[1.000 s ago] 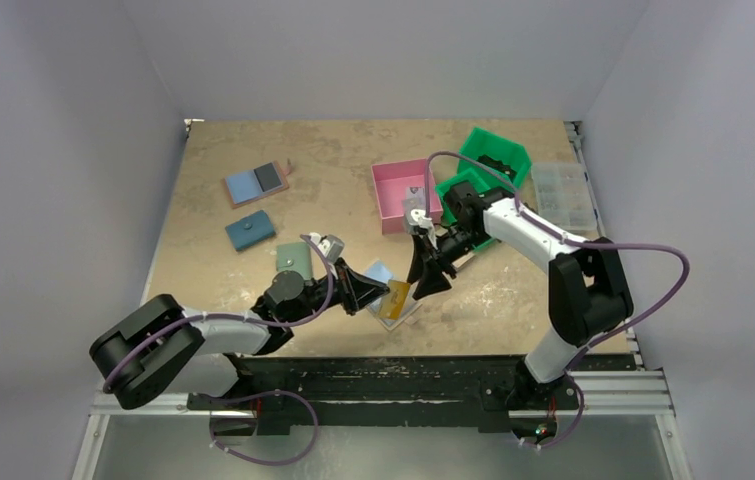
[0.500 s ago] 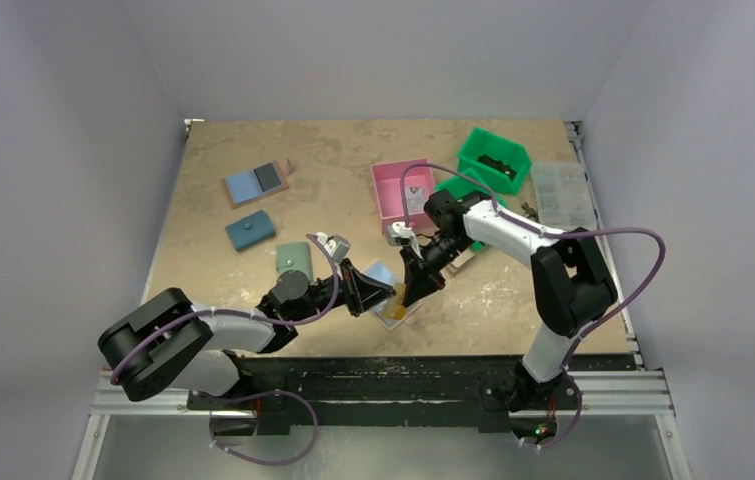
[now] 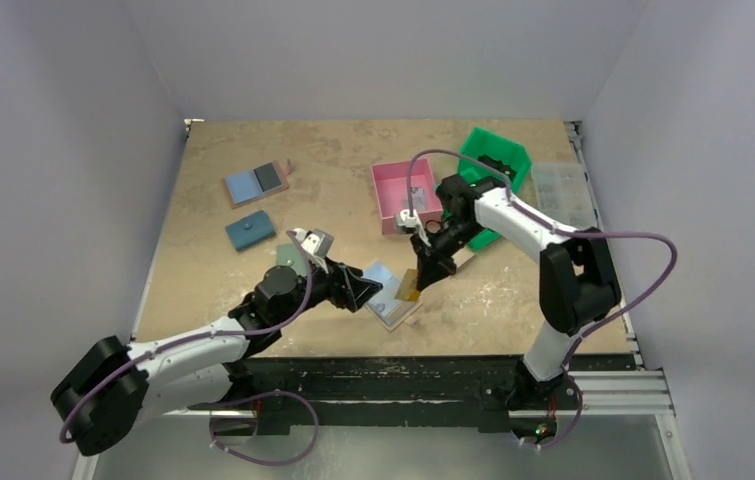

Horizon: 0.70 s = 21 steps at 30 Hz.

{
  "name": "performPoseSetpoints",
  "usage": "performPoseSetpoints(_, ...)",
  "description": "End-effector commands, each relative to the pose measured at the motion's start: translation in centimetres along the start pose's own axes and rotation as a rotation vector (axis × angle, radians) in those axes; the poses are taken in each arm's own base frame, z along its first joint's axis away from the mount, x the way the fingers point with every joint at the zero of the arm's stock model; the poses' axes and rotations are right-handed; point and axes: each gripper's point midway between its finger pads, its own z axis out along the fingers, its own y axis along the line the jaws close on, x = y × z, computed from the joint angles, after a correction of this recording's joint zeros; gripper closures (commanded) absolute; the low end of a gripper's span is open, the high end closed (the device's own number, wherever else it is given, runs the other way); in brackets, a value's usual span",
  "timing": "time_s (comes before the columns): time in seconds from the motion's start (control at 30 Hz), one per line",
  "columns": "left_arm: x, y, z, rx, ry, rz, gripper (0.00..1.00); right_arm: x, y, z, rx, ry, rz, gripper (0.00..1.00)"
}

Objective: Take the credit cards out of the card holder
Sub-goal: Place the credit card in the storage box.

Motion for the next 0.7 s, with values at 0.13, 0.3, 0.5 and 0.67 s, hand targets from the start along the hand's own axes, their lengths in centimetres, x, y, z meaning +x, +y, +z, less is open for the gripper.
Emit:
performPoseSetpoints(0.13,-2.2,3.0,-3.0,-0.229,-0.038,0.063,0.15,0.6,-4.2,-9.9,0.398,0.086,-0.041,1.00)
performPoseSetpoints(0.3,-2.0,3.6,-4.0,-0.277,-0.031,0.055,0.13,1.6,-6.0,-16.6,0.552,0.168,-0.024,1.00)
performPoseSetpoints(0.5,-1.5,4.5,-4.5,-0.324,-0.004,0.049,0.13,3.2,-8.0,-21.8,0.696,0.318,-0.036,1.00)
performPoseSetpoints(0.67,-1.4,4.4,-4.6,-0.320,0.006,0.055,0.13,4.4,-9.8,-23.4,0.722,0.430,-0.049,1.00)
